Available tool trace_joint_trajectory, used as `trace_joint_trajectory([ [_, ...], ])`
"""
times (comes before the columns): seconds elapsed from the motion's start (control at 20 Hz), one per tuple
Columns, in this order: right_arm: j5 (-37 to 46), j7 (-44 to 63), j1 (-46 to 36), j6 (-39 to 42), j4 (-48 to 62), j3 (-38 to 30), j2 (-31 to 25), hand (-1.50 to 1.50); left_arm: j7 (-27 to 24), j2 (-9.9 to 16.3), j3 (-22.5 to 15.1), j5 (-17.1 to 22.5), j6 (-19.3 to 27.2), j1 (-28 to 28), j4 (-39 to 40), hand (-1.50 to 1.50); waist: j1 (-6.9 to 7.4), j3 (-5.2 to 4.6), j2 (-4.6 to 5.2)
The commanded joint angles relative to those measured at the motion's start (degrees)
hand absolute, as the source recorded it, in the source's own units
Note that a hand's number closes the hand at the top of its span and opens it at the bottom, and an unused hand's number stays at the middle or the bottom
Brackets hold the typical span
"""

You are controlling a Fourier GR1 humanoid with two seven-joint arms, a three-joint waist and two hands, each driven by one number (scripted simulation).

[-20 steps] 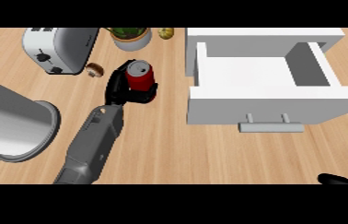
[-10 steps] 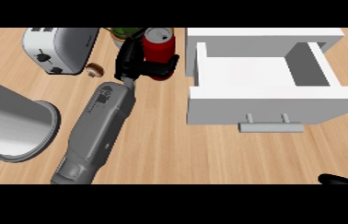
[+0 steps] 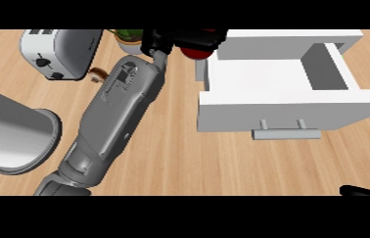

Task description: Pick up the can, place it into the drawer and close the drawer

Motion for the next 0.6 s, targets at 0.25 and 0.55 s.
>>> trace_joint_trajectory([
  [0.25, 2.0, -4.0, 0.7, 0.0, 2.0, 1.3, 1.8, -1.5, 3.1, 0.0, -5.9, 5.4, 7.6, -12.7, 7.7, 1.5, -1.14, 0.03, 0.27],
  [0.55, -1.3, -1.3, -2.6, 0.5, 2.3, -2.0, -1.8, -1.5, 3.0, 0.0, -3.5, 5.8, 6.8, -23.5, 19.7, 1.5, -2.22, 0.07, 0.63],
])
